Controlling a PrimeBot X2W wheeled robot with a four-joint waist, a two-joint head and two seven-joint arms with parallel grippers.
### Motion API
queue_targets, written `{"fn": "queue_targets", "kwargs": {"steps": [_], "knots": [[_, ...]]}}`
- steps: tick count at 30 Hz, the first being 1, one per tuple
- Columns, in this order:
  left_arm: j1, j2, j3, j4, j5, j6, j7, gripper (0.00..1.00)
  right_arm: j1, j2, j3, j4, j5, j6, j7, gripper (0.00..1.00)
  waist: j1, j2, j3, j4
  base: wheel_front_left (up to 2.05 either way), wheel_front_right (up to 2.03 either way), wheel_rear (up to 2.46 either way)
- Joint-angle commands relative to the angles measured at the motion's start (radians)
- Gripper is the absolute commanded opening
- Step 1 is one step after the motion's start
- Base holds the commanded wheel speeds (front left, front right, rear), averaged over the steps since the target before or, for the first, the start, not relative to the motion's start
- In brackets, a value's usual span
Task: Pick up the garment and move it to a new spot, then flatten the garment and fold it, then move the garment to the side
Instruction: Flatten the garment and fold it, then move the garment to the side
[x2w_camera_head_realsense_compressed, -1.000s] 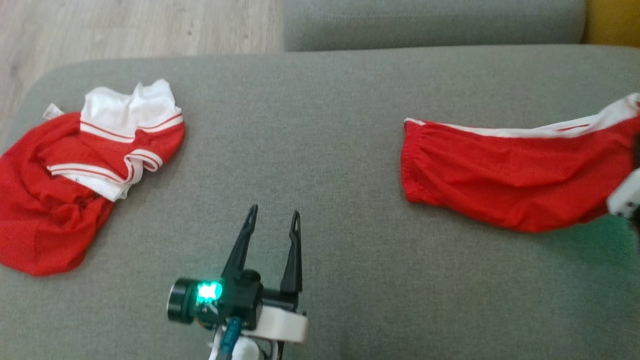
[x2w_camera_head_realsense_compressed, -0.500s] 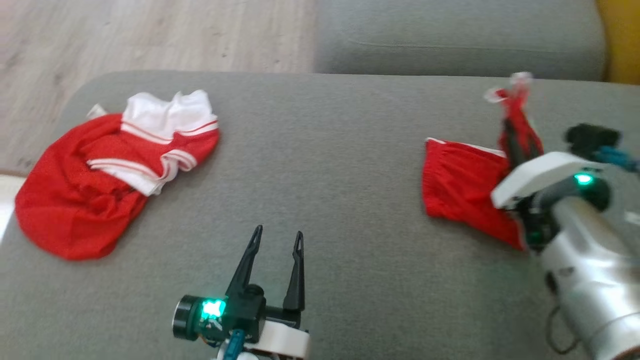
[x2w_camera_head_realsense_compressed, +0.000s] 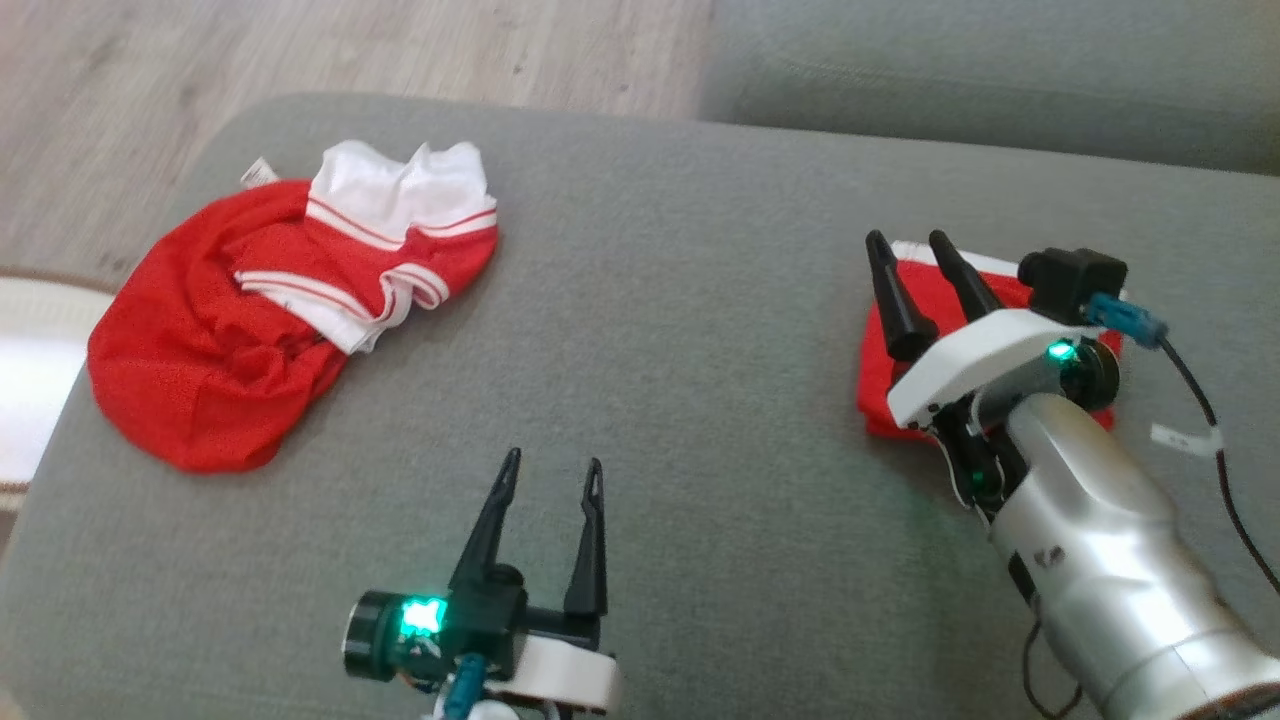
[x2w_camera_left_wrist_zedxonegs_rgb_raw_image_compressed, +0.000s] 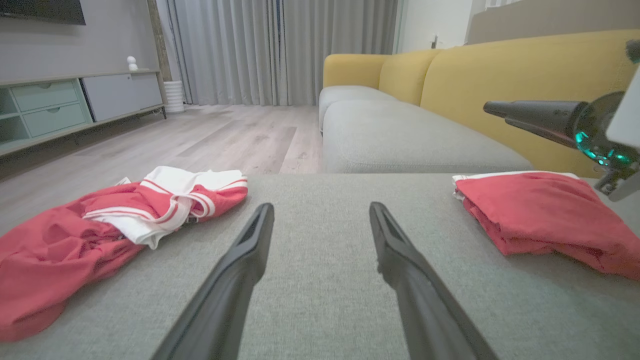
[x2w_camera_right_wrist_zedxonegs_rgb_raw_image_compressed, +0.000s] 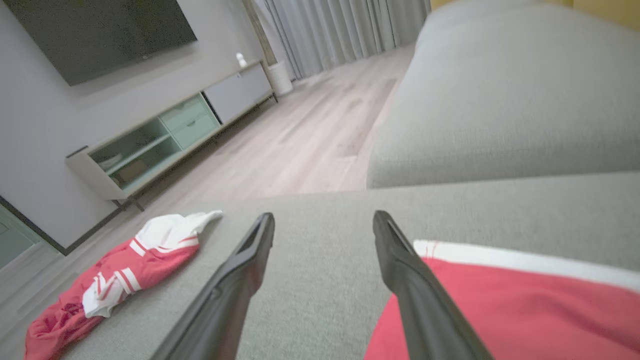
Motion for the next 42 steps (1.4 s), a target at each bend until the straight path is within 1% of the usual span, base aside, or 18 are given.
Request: {"fn": "queue_targets", "kwargs": {"steps": [1, 4, 6, 10, 12, 15, 18, 22, 26, 36, 42], "knots": [[-0.031, -0.001, 0.041, -0.036, -0.006, 0.005, -0.005, 1.00, 0.022, -0.001, 0.009, -0.042, -0.013, -0.001, -0.020, 1.00, -0.0001, 0.0000, -0.021, -0.021, 0.00, 0.00, 0.00], [-0.001, 0.001, 0.076, -0.049, -0.015, 0.009, -0.005, 1.00, 0.087, -0.028, -0.002, -0.111, -0.050, -0.001, -0.039, 1.00, -0.0001, 0.0000, -0.068, -0.064, 0.00, 0.00, 0.00], [0.026, 0.004, 0.102, -0.060, -0.019, 0.013, -0.005, 1.00, 0.145, -0.047, -0.028, -0.173, -0.083, -0.001, -0.043, 1.00, -0.0001, 0.0000, -0.092, -0.093, 0.00, 0.00, 0.00], [0.075, 0.014, 0.144, -0.082, -0.022, 0.012, -0.005, 1.00, 0.299, -0.084, -0.144, -0.376, -0.194, -0.001, -0.044, 1.00, -0.0001, 0.0000, -0.122, -0.145, 0.00, 0.00, 0.00], [0.094, 0.020, 0.155, -0.088, -0.016, 0.007, -0.005, 1.00, 0.396, -0.085, -0.204, -0.472, -0.258, -0.001, -0.045, 1.00, -0.0001, 0.0000, -0.134, -0.159, 0.00, 0.00, 0.00], [0.127, 0.023, 0.166, -0.103, -0.008, -0.003, -0.005, 1.00, 0.543, -0.073, -0.268, -0.593, -0.334, -0.001, -0.045, 1.00, -0.0001, 0.0000, -0.158, -0.172, 0.00, 0.00, 0.00], [0.165, 0.022, 0.180, -0.129, 0.005, -0.012, -0.005, 1.00, 0.666, -0.066, -0.316, -0.659, -0.413, -0.001, -0.045, 1.00, -0.0001, 0.0000, -0.180, -0.178, 0.00, 0.00, 0.00], [0.215, 0.020, 0.194, -0.166, 0.027, -0.026, -0.005, 1.00, 0.774, -0.040, -0.357, -0.697, -0.454, -0.001, -0.045, 1.00, -0.0001, 0.0000, -0.197, -0.176, 0.00, 0.00, 0.00], [0.254, 0.020, 0.213, -0.169, 0.043, -0.039, -0.005, 1.00, 0.823, -0.022, -0.372, -0.720, -0.471, -0.001, -0.045, 1.00, -0.0001, 0.0000, -0.205, -0.173, 0.00, 0.00, 0.00], [0.274, 0.016, 0.233, -0.148, 0.066, -0.077, -0.005, 1.00, 0.844, -0.004, -0.391, -0.727, -0.478, -0.001, -0.045, 1.00, -0.0001, 0.0000, -0.213, -0.152, 0.00, 0.00, 0.00], [0.274, 0.011, 0.241, -0.138, 0.078, -0.089, -0.005, 1.00, 0.848, 0.002, -0.393, -0.716, -0.477, -0.001, -0.045, 1.00, -0.0001, 0.0000, -0.216, -0.142, 0.00, 0.00, 0.00]]}}
